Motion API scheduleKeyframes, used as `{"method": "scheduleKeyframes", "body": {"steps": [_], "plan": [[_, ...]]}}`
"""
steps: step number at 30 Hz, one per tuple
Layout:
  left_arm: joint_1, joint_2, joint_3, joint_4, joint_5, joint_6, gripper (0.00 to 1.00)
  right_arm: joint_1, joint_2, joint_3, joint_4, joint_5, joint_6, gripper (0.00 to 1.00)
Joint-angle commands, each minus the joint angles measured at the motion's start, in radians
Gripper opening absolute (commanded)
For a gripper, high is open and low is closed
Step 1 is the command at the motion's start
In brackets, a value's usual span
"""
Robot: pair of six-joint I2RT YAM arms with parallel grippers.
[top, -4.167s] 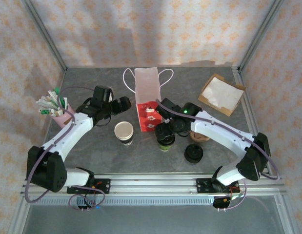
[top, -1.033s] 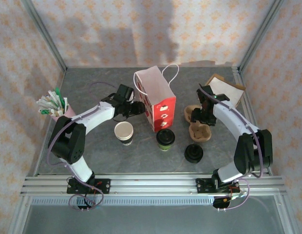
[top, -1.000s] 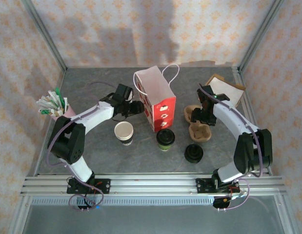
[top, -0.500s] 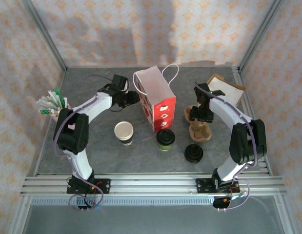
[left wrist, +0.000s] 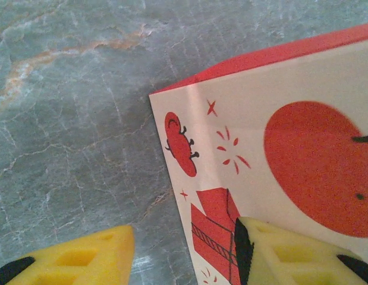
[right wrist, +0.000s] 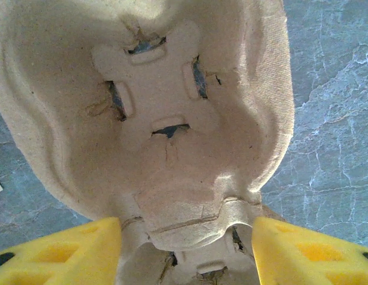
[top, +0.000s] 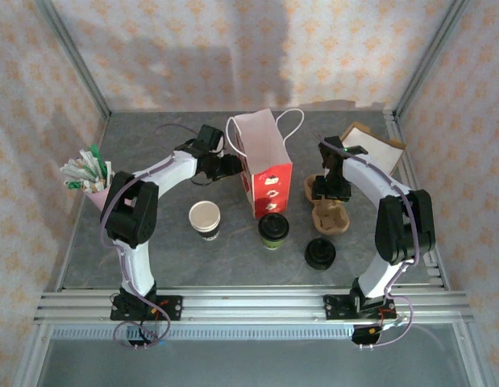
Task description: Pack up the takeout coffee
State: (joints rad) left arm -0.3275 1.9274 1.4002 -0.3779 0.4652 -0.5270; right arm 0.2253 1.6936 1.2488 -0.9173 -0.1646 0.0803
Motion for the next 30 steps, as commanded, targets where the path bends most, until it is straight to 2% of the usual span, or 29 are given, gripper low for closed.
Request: {"method": "scheduleKeyframes", "body": {"steps": [1, 5, 10, 19, 30], "plan": [[-0.002, -0.002, 0.042, -0.056, 0.009, 0.041, 0.50, -0.003, 0.023, 0.039, -0.035, 0.029, -0.029, 0.59], [-0.003, -0.063, 0.022, -0.071, -0.014, 0.052, 0.54, -0.003, 0.041, 0.040, -0.035, 0.016, -0.034, 0.54], [-0.002, -0.131, -0.009, -0.090, -0.032, 0.063, 0.65, -0.003, 0.062, 0.049, -0.038, 0.004, -0.039, 0.53], [-0.002, -0.282, -0.142, -0.059, -0.070, 0.041, 0.78, -0.003, 0.096, 0.054, -0.040, 0.001, -0.041, 0.50], [-0.007, -0.458, -0.271, -0.062, -0.102, 0.027, 0.83, -0.003, 0.074, 0.050, -0.042, -0.004, -0.037, 0.38]]}}
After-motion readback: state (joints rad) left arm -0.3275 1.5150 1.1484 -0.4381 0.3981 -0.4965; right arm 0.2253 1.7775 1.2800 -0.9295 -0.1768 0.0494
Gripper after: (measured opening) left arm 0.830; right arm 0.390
